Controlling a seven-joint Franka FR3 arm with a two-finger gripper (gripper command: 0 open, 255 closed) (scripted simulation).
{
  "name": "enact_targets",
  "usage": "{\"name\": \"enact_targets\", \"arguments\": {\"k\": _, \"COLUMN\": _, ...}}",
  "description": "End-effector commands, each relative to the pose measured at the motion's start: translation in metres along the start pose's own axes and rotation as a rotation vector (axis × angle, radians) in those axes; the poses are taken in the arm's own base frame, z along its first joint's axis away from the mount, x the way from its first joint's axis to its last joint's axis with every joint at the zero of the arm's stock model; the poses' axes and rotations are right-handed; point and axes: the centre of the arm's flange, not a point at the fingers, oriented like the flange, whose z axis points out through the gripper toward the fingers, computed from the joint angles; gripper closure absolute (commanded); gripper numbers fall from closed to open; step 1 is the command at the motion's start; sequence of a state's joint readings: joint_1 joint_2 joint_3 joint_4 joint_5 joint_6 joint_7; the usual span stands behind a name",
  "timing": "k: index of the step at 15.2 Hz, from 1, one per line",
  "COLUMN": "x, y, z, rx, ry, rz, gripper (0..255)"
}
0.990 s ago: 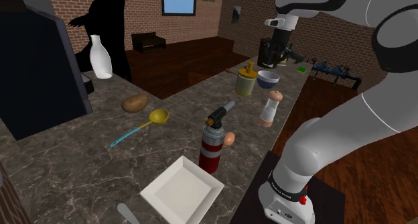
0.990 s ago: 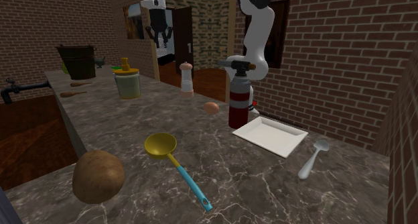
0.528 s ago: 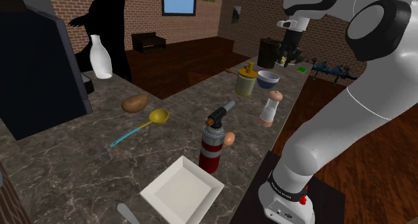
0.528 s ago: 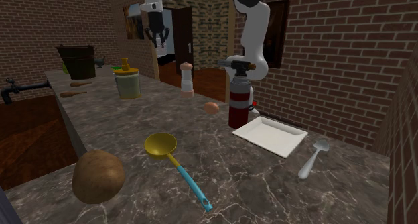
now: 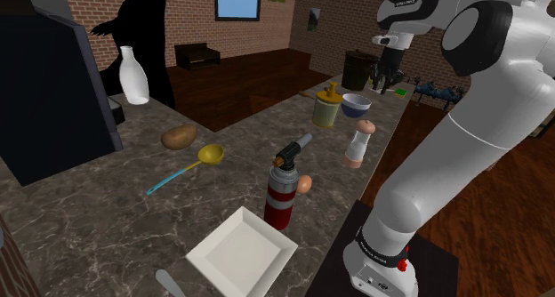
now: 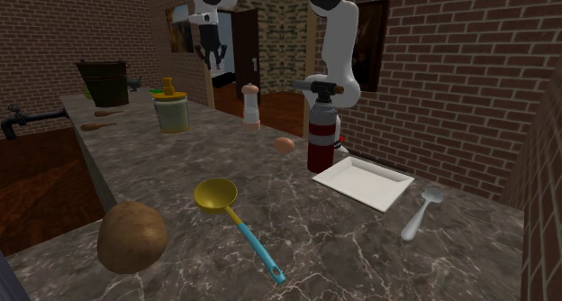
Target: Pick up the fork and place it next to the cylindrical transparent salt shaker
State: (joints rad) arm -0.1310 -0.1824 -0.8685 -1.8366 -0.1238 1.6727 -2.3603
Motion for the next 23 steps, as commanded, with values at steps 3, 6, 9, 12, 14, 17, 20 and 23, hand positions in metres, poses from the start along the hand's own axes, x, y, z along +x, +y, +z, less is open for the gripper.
{"name": "enact_targets", "arguments": {"k": 3, "x": -0.001, "y": 0.001, "z": 0.021, "rx": 0.000, "ry": 0.000, "rz": 0.000, "gripper": 255}}
{"name": "enact_targets", "arguments": {"k": 6, "x": -0.002, "y": 0.001, "z": 0.037, "rx": 0.000, "ry": 0.000, "rz": 0.000, "gripper": 255}}
{"name": "enact_targets", "arguments": {"k": 9, "x": -0.002, "y": 0.001, "z": 0.053, "rx": 0.000, "ry": 0.000, "rz": 0.000, "gripper": 255}}
{"name": "enact_targets", "arguments": {"k": 12, "x": -0.003, "y": 0.002, "z": 0.068, "rx": 0.000, "ry": 0.000, "rz": 0.000, "gripper": 255}}
{"name": "enact_targets", "arguments": {"k": 14, "x": -0.003, "y": 0.002, "z": 0.079, "rx": 0.000, "ry": 0.000, "rz": 0.000, "gripper": 255}}
{"name": "enact_targets", "arguments": {"k": 17, "x": -0.004, "y": 0.002, "z": 0.095, "rx": 0.000, "ry": 0.000, "rz": 0.000, "gripper": 255}}
{"name": "enact_targets", "arguments": {"k": 20, "x": -0.005, "y": 0.003, "z": 0.111, "rx": 0.000, "ry": 0.000, "rz": 0.000, "gripper": 255}}
{"name": "enact_targets", "arguments": {"k": 23, "x": -0.005, "y": 0.003, "z": 0.126, "rx": 0.000, "ry": 0.000, "rz": 0.000, "gripper": 255}}
